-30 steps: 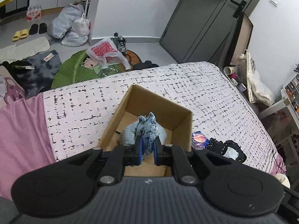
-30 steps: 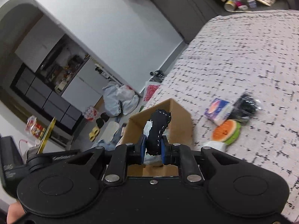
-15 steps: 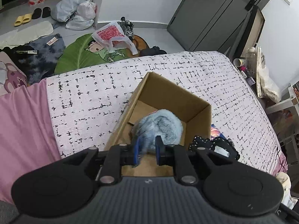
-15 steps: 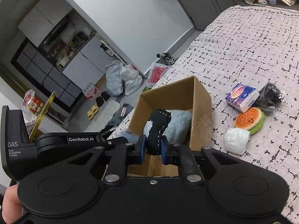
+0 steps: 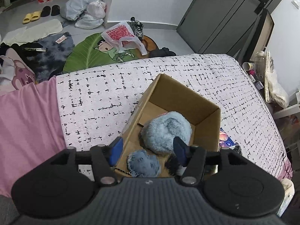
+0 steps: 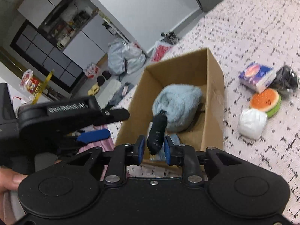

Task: Organize soft objects
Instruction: 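Release the denim heart and black pouch into the box, withdraw both tools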

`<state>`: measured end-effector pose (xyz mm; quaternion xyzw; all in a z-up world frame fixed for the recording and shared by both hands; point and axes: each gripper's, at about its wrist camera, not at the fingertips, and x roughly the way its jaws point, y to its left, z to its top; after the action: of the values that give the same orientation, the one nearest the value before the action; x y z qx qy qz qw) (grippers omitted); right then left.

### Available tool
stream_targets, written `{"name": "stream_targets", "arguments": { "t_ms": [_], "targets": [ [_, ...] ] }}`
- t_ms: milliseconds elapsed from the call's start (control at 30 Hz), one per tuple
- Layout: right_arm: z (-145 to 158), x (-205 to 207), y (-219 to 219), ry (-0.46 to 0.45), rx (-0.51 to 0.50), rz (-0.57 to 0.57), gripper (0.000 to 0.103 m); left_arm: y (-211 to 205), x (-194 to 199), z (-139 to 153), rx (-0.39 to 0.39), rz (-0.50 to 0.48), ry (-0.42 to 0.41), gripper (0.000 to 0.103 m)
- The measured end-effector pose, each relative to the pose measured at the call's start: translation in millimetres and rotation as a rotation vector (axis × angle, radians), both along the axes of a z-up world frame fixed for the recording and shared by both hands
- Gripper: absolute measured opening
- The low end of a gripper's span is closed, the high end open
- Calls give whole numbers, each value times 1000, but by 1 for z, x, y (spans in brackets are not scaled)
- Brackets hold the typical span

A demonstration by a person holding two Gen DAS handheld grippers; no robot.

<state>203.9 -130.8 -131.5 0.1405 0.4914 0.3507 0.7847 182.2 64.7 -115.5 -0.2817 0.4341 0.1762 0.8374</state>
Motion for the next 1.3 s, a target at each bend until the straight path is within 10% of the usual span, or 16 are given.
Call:
{"name": "stream_targets", "arguments": {
  "t_ms": [100,500,1300],
  "targets": [
    [2,-2,-5,1,-20,-19,56,-3,0,2,7,-11,1,68],
    [30,-6,-43,-66,-10,-81,73,-31,2,15,135,-33,-3,79],
    [44,14,-141,-83,49,-297,84,-103,10,32,176,-127,-21,79]
  ]
}}
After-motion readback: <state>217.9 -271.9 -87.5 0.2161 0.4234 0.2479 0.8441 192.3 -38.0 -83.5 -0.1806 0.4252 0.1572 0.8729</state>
